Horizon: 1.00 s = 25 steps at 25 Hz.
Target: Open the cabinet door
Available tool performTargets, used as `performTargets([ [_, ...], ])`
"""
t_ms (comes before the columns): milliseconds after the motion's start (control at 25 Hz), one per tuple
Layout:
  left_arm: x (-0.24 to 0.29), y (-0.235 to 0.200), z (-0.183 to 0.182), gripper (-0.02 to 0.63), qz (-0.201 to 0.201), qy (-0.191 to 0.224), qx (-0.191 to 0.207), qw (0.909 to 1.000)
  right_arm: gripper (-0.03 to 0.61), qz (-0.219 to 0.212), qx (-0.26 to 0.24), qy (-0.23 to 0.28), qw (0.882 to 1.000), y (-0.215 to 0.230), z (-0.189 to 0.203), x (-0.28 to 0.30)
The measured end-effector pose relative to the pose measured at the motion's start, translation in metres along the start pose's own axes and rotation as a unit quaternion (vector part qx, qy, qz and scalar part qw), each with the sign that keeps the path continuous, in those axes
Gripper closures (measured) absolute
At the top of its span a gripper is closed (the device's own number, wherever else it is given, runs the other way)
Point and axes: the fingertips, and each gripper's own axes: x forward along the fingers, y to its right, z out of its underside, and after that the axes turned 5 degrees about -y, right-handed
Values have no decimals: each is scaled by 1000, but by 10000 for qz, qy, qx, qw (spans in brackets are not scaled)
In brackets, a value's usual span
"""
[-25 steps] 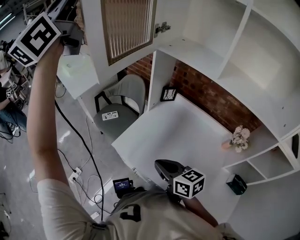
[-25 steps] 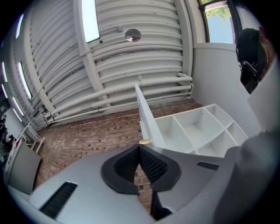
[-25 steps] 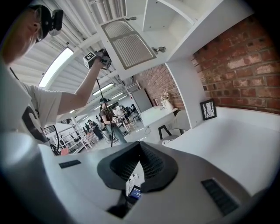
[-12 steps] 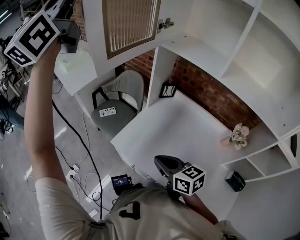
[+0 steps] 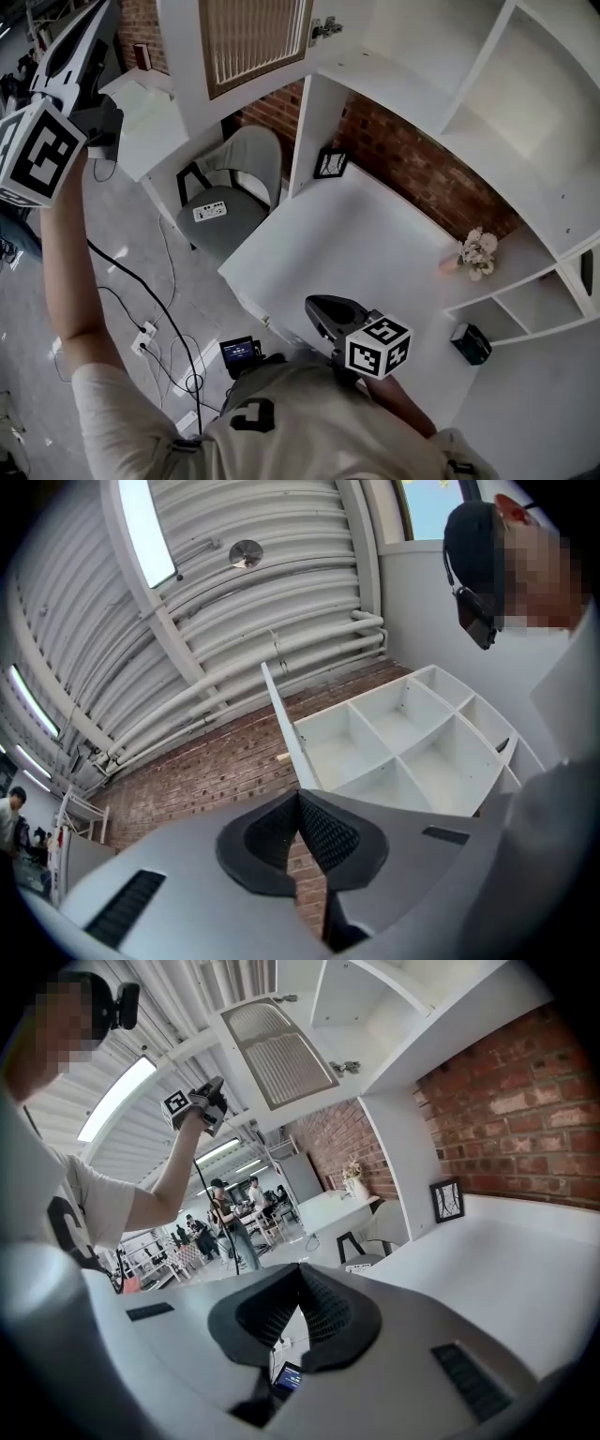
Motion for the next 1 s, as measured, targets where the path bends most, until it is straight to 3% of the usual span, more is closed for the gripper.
performTargets([
  [360, -42, 37, 17, 598, 413, -248, 335, 9983, 557, -53, -358, 318, 9988, -26, -14, 0],
  [680, -101, 82, 62, 597, 807, -603, 586, 9932, 557, 307, -1119, 341, 9927, -39, -21, -5],
  [880, -134, 111, 104, 597, 1138, -831, -150, 9899, 557, 530, -1535, 246, 9864, -51, -23, 0],
  [1000, -153, 123, 136, 597, 1225, -1135, -628, 9839, 557, 595, -1509, 351, 9861, -53, -24, 1],
])
